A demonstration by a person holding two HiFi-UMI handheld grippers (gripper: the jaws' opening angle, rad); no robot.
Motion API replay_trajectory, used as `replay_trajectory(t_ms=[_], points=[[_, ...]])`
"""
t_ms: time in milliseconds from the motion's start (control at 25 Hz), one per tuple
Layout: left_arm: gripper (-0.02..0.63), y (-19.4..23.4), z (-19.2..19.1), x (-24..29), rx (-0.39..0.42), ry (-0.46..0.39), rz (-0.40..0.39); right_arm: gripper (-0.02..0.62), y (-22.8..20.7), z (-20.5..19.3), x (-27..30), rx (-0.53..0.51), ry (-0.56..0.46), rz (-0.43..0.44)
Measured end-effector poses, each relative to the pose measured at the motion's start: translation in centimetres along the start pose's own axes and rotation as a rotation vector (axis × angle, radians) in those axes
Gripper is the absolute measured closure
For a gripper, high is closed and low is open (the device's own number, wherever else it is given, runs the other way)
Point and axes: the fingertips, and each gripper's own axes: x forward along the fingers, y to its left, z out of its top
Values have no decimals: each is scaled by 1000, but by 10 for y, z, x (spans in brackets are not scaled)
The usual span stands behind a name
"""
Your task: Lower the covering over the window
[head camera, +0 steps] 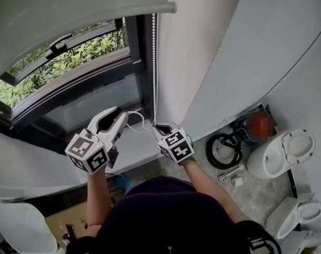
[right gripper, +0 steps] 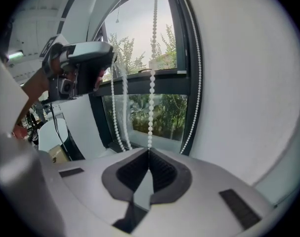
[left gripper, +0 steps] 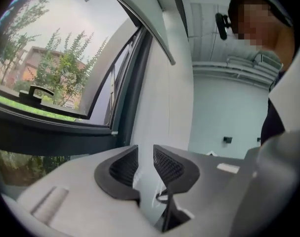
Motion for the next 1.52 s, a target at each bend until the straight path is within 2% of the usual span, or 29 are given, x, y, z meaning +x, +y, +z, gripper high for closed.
replay_trajectory(t_ms=[120,200,360,680,920,1080,1200,1280,1320,1400,1520], points=[[525,6,33,-16,-97,-151,14,582,-3,-1,-1,-1,1,-11],[525,10,45,-23,-80,-181,41,583,-3,-1,-1,-2,1,-13],[525,4,49,-19,-5,-149,48,583,1,-1,0,-8,6,-7],[525,-31,59,26,56,-137,-50,583,4,-3,-2,-6,8,-7],[525,-58,64,58,147,-107,-117,583,6,-4,-5,-9,5,-8],[525,-69,67,73,144,-105,-156,582,9,-4,-6,-21,4,-9],[531,-69,66,82,165,-84,-139,583,10,-4,-6,-27,2,-8],[586,-73,64,84,172,-76,-161,582,11,-3,-6,-26,1,-6],[588,-76,64,84,164,-80,-181,583,11,-3,-6,-25,2,-4],[589,-78,59,83,154,-76,-199,583,10,-7,-5,-28,22,3],[589,-73,40,87,183,-15,-173,583,10,-25,0,-28,81,18]])
